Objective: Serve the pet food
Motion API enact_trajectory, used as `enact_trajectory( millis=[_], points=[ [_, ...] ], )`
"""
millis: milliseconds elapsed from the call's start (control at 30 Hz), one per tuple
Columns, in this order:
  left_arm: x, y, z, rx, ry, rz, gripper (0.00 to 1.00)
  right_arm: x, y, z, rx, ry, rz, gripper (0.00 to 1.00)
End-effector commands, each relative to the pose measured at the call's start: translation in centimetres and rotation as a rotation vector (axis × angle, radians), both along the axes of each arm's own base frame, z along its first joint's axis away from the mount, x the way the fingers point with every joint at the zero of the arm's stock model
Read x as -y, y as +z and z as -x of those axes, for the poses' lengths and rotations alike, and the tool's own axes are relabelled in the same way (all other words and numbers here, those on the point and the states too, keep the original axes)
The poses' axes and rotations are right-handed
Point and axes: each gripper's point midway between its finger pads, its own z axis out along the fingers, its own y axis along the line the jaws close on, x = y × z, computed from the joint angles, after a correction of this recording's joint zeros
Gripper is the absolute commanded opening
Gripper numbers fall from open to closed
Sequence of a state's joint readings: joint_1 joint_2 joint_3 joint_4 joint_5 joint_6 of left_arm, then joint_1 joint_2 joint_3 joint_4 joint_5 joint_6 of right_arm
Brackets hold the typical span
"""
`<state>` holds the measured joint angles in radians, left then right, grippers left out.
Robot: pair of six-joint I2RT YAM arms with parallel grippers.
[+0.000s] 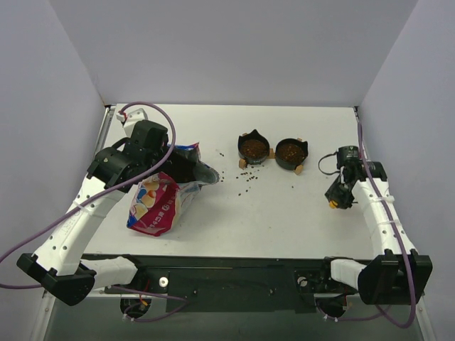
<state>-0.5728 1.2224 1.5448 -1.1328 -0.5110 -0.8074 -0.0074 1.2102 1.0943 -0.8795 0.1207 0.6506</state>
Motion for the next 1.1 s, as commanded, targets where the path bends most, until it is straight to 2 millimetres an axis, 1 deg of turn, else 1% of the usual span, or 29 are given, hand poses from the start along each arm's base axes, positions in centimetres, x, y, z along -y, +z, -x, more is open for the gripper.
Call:
enact_trajectory(
  millis=[0, 33, 100, 167, 200, 233, 267, 300, 333, 367, 400, 433, 467, 500, 533, 567, 600, 633, 667, 700, 733, 767, 833, 900, 933, 967, 1000, 1033, 1067],
  points=[
    [2.1, 5.9, -2.3, 0.224, -0.012, 0.184, 0.0, 3.1, -3.9, 3.4, -0.106, -0.061, 0.172, 0.03],
    [2.2, 5.8, -2.2, 0.22, -0.019, 0.186, 0.0, 2.5, -4.5, 3.4, -0.123, -0.033, 0.172, 0.05],
    [2.4, 5.8, -2.1, 0.219, -0.027, 0.194, 0.0, 2.2, -6.0, 4.2, -0.175, -0.009, 0.18, 0.12],
    [2.5, 5.8, -2.0, 0.218, -0.033, 0.196, 0.0, 2.1, -6.6, 4.7, -0.203, 0.014, 0.192, 0.25],
    [2.5, 5.8, -2.0, 0.217, -0.034, 0.197, 0.0, 1.9, -6.7, 4.6, -0.197, 0.029, 0.191, 0.33],
    [2.4, 6.0, -1.8, 0.223, -0.04, 0.201, 0.0, 1.9, -6.5, 4.6, -0.186, 0.035, 0.195, 0.39],
    [2.5, 6.0, -1.8, 0.222, -0.045, 0.202, 0.0, 1.8, -6.3, 4.6, -0.176, 0.044, 0.198, 0.47],
    [2.5, 6.1, -1.6, 0.222, -0.052, 0.204, 0.0, 1.7, -5.6, 4.1, -0.15, 0.062, 0.199, 0.49],
    [2.6, 6.0, -1.5, 0.221, -0.056, 0.205, 0.0, 1.4, -4.9, 3.7, -0.133, 0.09, 0.211, 0.56],
    [2.6, 6.0, -1.4, 0.218, -0.064, 0.206, 0.0, 1.6, -3.4, 2.7, -0.094, 0.111, 0.257, 0.6],
    [2.6, 5.8, -1.3, 0.212, -0.067, 0.207, 0.0, 0.9, -2.4, 2.1, -0.077, 0.164, 0.286, 0.65],
    [2.7, 5.8, -1.2, 0.212, -0.073, 0.209, 0.0, 0.8, -0.3, 0.6, -0.025, 0.186, 0.334, 0.7],
    [2.8, 5.7, -1.0, 0.206, -0.082, 0.21, 0.0, -0.7, 0.3, 0.0, -0.021, 0.27, 0.357, 0.71],
    [2.8, 5.7, -0.9, 0.207, -0.088, 0.213, 0.0, -1.5, 2.6, -1.5, 0.04, 0.309, 0.382, 0.72],
    [2.9, 5.6, -0.8, 0.2, -0.097, 0.213, 0.0, -4.3, 2.8, -2.4, 0.059, 0.416, 0.373, 0.72],
    [3.0, 5.6, -0.6, 0.2, -0.105, 0.215, 0.0, -6.6, 4.9, -4.2, 0.141, 0.496, 0.354, 0.72],
    [3.0, 5.5, -0.5, 0.196, -0.115, 0.215, 0.0, -11.4, 6.2, -5.1, 0.194, 0.673, 0.302, 0.72],
    [3.0, 5.4, -0.4, 0.194, -0.117, 0.214, 0.0, -15.9, 6.9, -5.3, 0.258, 0.798, 0.251, 0.72],
    [3.0, 5.4, -0.1, 0.193, -0.124, 0.216, 0.0, -19.2, 8.4, -5.9, 0.306, 0.89, 0.192, 0.72],
    [3.0, 5.3, 0.0, 0.188, -0.13, 0.217, 0.0, -23.2, 9.5, -5.6, 0.37, 0.982, 0.14, 0.72],
    [3.0, 5.4, 0.2, 0.193, -0.135, 0.218, 0.0, -25.9, 10.4, -5.9, 0.399, 1.03, 0.096, 0.72],
    [2.9, 5.4, 0.4, 0.19, -0.139, 0.217, 0.0, -28.8, 11.5, -5.5, 0.458, 1.075, 0.061, 0.71],
    [3.1, 5.5, 0.7, 0.19, -0.163, 0.218, 0.0, -32.6, 12.7, -5.7, 0.525, 1.096, -0.013, 0.71],
    [3.3, 5.5, 1.2, 0.179, -0.188, 0.223, 0.0, -35.0, 12.6, -6.4, 0.547, 1.072, -0.063, 0.71],
    [3.3, 5.5, 1.3, 0.179, -0.196, 0.225, 0.0, -35.7, 13.0, -6.6, 0.563, 1.067, -0.083, 0.71],
    [3.4, 5.3, 1.5, 0.169, -0.201, 0.224, 0.0, -36.4, 12.5, -6.8, 0.561, 1.065, -0.083, 0.71],
    [3.3, 5.4, 1.7, 0.17, -0.206, 0.226, 0.0, -36.9, 12.6, -6.8, 0.565, 1.07, -0.097, 0.7],
    [3.3, 5.3, 2.0, 0.165, -0.21, 0.228, 0.0, -37.7, 12.0, -6.7, 0.556, 1.084, -0.112, 0.69],
    [3.2, 5.4, 2.2, 0.171, -0.213, 0.233, 0.0, -38.1, 11.9, -6.9, 0.558, 1.072, -0.12, 0.68]
  ],
)
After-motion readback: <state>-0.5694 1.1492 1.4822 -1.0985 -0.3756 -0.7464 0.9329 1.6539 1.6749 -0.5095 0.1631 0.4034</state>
